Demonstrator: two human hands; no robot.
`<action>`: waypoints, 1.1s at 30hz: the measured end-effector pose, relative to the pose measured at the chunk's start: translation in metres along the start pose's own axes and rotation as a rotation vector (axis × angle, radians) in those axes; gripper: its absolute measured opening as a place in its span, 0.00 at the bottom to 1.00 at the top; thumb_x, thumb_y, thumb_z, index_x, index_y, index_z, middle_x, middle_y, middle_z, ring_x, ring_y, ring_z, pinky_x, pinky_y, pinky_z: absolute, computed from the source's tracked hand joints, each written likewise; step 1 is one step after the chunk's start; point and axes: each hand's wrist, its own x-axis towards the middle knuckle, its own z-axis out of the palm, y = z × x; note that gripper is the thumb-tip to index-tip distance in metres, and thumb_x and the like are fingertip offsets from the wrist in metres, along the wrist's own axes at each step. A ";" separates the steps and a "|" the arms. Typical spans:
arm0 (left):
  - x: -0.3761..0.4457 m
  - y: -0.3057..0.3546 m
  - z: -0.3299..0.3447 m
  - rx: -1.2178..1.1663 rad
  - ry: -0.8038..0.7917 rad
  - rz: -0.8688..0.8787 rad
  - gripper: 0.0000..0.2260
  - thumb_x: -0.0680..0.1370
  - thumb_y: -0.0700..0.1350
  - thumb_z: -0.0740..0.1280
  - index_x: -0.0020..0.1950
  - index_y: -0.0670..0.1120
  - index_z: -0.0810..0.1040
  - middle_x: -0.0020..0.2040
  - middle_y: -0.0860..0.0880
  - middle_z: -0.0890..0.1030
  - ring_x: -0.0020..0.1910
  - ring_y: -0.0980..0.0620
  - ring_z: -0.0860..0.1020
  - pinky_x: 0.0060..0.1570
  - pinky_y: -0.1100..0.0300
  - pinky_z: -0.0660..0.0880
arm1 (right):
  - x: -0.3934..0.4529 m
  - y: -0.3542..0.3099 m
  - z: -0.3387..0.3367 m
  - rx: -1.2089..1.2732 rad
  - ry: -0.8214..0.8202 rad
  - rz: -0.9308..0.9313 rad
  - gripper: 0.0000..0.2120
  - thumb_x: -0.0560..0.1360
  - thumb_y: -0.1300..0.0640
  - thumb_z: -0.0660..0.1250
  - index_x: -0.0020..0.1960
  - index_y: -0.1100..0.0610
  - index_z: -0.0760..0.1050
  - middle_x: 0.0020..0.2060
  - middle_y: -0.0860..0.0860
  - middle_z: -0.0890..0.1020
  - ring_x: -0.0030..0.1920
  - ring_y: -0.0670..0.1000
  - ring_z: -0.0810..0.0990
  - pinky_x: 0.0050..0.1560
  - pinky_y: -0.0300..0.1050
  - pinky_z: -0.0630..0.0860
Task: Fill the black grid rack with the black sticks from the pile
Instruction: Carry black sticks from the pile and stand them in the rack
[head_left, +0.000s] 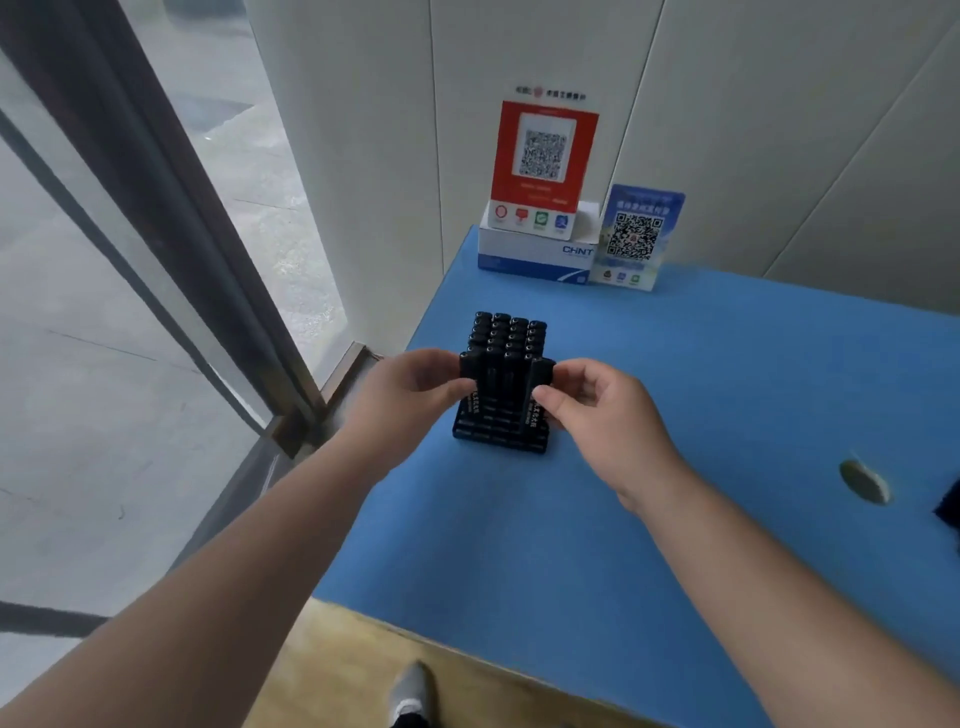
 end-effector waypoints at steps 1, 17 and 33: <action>0.010 -0.004 -0.002 0.033 -0.010 0.010 0.04 0.76 0.46 0.73 0.46 0.56 0.83 0.42 0.62 0.84 0.41 0.65 0.81 0.50 0.64 0.75 | 0.003 0.001 0.004 -0.006 0.024 0.001 0.05 0.76 0.60 0.73 0.48 0.51 0.81 0.41 0.44 0.86 0.45 0.46 0.84 0.58 0.55 0.80; 0.068 -0.040 -0.007 0.359 -0.135 0.366 0.03 0.75 0.44 0.72 0.48 0.47 0.84 0.40 0.54 0.81 0.40 0.58 0.78 0.44 0.68 0.73 | 0.022 0.017 0.050 -0.090 0.305 0.009 0.08 0.74 0.60 0.74 0.46 0.46 0.82 0.41 0.42 0.86 0.44 0.44 0.85 0.53 0.42 0.80; 0.074 -0.049 -0.008 0.334 -0.193 0.365 0.05 0.74 0.45 0.74 0.48 0.47 0.82 0.42 0.56 0.79 0.41 0.56 0.80 0.48 0.62 0.77 | 0.033 0.034 0.079 -0.187 0.414 -0.017 0.09 0.73 0.63 0.75 0.52 0.55 0.84 0.45 0.44 0.86 0.47 0.44 0.85 0.55 0.40 0.79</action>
